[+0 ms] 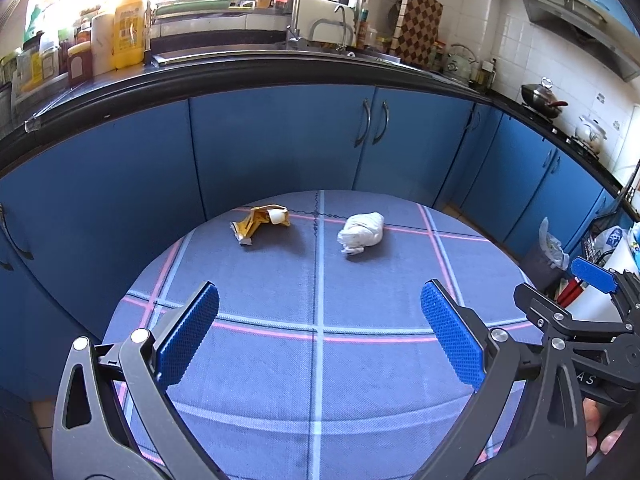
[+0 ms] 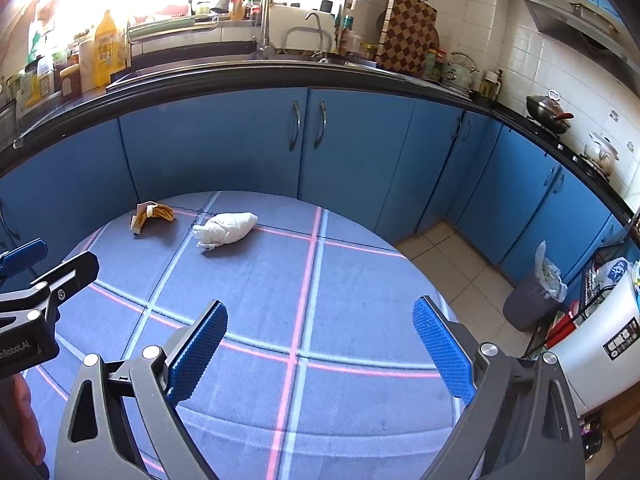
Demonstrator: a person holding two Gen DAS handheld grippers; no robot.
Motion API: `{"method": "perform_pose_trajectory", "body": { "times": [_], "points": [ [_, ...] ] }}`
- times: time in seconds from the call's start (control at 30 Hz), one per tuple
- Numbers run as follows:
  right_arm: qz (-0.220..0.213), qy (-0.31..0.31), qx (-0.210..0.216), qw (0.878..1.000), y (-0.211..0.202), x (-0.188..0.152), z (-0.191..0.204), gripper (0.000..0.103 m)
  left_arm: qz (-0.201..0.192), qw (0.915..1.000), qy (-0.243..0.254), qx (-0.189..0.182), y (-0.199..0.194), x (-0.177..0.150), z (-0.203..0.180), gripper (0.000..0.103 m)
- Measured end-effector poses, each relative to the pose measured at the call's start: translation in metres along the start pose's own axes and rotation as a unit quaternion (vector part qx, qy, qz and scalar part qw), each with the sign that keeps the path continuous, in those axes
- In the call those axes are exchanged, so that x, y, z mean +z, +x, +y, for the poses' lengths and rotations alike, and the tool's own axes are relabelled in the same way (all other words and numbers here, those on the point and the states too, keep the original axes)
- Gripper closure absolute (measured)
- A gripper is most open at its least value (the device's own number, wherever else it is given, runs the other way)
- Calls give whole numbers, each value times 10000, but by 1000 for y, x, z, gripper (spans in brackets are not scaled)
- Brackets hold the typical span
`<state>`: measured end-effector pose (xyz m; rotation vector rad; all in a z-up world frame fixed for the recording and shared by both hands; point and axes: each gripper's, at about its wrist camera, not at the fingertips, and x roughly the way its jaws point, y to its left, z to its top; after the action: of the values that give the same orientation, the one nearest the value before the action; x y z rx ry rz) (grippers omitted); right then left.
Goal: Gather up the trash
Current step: 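Move both open grippers back over the table toward the wrapper and tissue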
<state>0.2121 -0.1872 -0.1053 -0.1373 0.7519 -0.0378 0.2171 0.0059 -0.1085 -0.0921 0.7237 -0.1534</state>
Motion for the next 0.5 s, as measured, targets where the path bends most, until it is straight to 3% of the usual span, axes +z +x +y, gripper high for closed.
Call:
{"method": "perform_pose_trajectory", "body": {
  "times": [0.5],
  "points": [
    [103,-254,195,9994,42,18,36,12,67,9998,-34,191,34,11,27,4]
  ]
}}
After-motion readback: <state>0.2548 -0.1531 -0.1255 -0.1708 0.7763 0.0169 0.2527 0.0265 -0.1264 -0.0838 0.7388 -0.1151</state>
